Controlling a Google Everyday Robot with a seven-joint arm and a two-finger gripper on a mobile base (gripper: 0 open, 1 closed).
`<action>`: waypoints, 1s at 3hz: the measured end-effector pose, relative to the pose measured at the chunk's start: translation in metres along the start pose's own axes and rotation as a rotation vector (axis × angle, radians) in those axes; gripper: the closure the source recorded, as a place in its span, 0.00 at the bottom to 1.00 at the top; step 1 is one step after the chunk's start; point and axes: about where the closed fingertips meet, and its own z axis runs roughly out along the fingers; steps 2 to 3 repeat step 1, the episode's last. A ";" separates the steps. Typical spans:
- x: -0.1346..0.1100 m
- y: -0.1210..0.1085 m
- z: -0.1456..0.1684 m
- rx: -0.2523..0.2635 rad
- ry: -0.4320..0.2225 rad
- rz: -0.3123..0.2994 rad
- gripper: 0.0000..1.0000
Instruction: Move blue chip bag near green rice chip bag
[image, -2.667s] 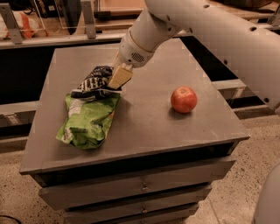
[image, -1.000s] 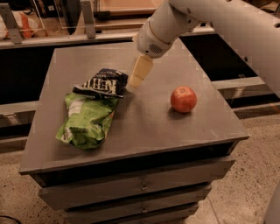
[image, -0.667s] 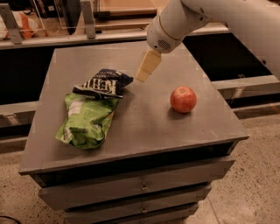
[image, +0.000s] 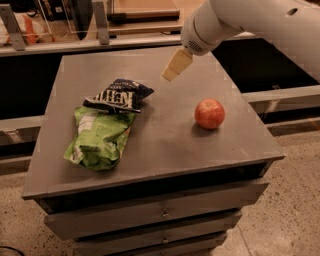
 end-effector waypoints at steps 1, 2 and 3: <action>-0.002 -0.001 0.001 0.005 -0.003 0.053 0.00; -0.002 -0.001 0.001 0.005 -0.003 0.053 0.00; -0.002 -0.001 0.001 0.005 -0.003 0.053 0.00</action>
Offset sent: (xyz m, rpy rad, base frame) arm 0.0000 0.0000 0.0000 0.0000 0.0000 0.0000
